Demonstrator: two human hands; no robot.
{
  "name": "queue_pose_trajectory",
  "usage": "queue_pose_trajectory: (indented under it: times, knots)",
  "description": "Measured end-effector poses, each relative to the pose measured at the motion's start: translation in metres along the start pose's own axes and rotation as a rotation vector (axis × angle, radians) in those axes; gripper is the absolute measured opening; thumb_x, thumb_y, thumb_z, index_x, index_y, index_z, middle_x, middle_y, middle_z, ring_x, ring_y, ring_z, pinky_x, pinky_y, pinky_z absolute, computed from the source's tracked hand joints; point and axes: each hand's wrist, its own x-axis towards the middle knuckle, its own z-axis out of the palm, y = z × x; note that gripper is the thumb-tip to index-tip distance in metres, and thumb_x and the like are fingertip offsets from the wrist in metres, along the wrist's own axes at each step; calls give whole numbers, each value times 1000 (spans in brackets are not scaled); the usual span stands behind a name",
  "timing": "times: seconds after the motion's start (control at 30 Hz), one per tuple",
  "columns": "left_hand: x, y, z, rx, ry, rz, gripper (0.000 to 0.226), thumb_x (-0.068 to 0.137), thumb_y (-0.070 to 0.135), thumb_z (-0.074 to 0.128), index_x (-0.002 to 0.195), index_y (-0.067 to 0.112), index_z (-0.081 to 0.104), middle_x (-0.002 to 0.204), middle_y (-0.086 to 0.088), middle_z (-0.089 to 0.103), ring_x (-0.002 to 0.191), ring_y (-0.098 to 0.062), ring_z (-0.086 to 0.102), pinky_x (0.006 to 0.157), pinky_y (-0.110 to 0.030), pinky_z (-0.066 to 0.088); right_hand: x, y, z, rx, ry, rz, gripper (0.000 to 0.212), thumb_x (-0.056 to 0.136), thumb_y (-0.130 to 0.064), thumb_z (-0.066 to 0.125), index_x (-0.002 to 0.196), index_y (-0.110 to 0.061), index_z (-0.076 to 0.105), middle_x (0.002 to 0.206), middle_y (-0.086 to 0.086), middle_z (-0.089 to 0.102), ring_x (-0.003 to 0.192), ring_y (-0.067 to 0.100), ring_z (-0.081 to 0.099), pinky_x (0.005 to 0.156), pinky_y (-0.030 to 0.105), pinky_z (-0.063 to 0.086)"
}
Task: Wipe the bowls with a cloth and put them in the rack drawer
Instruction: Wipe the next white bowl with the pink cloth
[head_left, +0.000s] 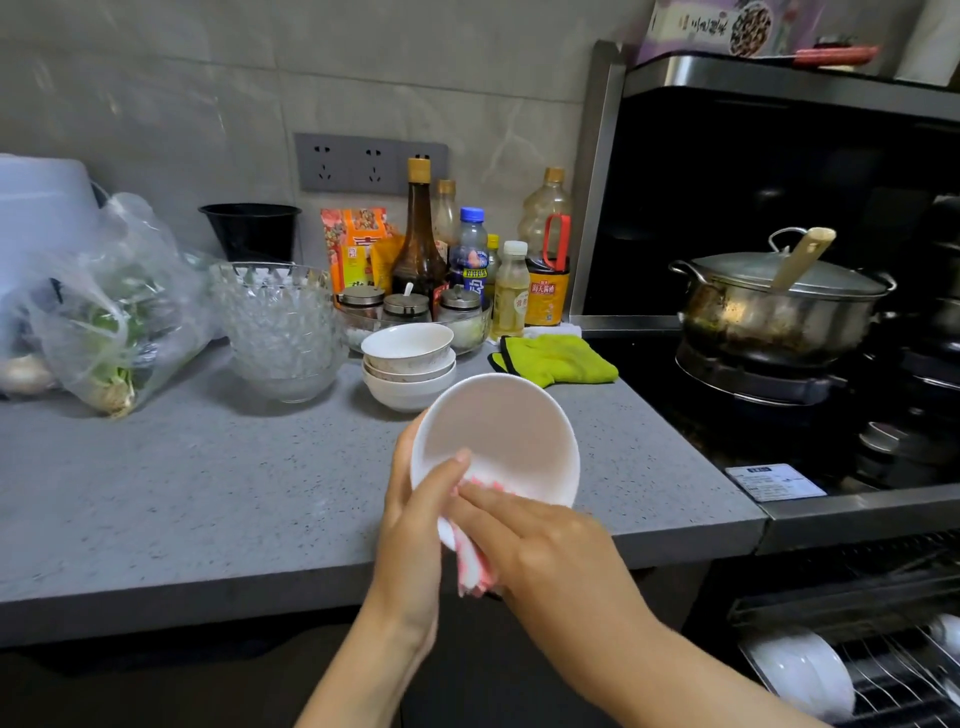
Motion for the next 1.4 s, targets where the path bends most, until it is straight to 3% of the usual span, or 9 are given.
queue_pose_trajectory:
  times: [0.27,0.47,0.6,0.77,0.93,1.07,1.2,1.33,1.4]
  knots:
    - [11,25,-12,106,-108,150,31,78,35,62,108,26,68,101,-1,73,96,-15,69,74,-22,54,0,28,-4,-250,42,-197,40,100,-12,34,109,-5,72,106,8,72,101,22,68,100,34,45]
    - [8,10,6,-63,-9,78,53,79,31,64,126,7,55,97,-20,72,84,-28,72,59,-28,56,13,5,3,-133,82,-29,41,80,-15,42,105,-9,74,108,4,72,98,16,70,90,26,49]
    - [19,26,-8,123,-63,116,42,80,38,62,117,17,63,110,-8,71,104,-23,66,85,-30,53,5,31,0,-253,-4,-216,44,100,-14,30,112,-4,71,113,10,70,105,23,67,101,35,44]
    - [17,25,-6,86,-90,149,46,76,39,56,118,23,62,106,0,71,96,-12,68,67,-16,52,8,25,-4,-317,41,-197,45,99,-10,29,107,-5,73,106,9,73,99,22,69,95,34,51]
    - [9,8,7,-36,-55,130,48,79,30,66,114,-1,54,77,-12,70,67,-22,70,49,-24,52,11,5,2,-104,100,-7,38,77,-13,53,109,-10,73,111,2,71,96,14,70,91,27,42]
    - [19,25,-6,137,-129,246,38,81,32,55,116,18,63,107,-3,71,99,-15,67,75,-19,53,0,33,-1,-199,16,-198,38,100,-14,36,117,-4,68,118,9,68,109,21,66,102,34,43]
    - [17,23,-2,120,-123,251,32,79,26,64,111,30,64,109,1,70,102,-13,66,73,-17,52,1,38,-2,-292,43,-194,35,86,-10,49,114,-4,70,113,10,70,106,23,67,103,36,42]
    - [9,5,15,-19,-43,205,48,76,25,68,122,15,58,91,-22,65,78,-36,65,54,-24,53,7,10,1,-81,105,-5,38,82,-11,46,109,-7,73,112,4,71,100,15,69,94,27,44]
    - [10,8,16,-74,-32,182,45,79,30,68,121,14,59,99,-20,68,86,-33,68,62,-26,55,7,9,0,-75,103,-10,38,83,-10,46,111,-7,72,115,5,70,102,15,68,95,27,43]
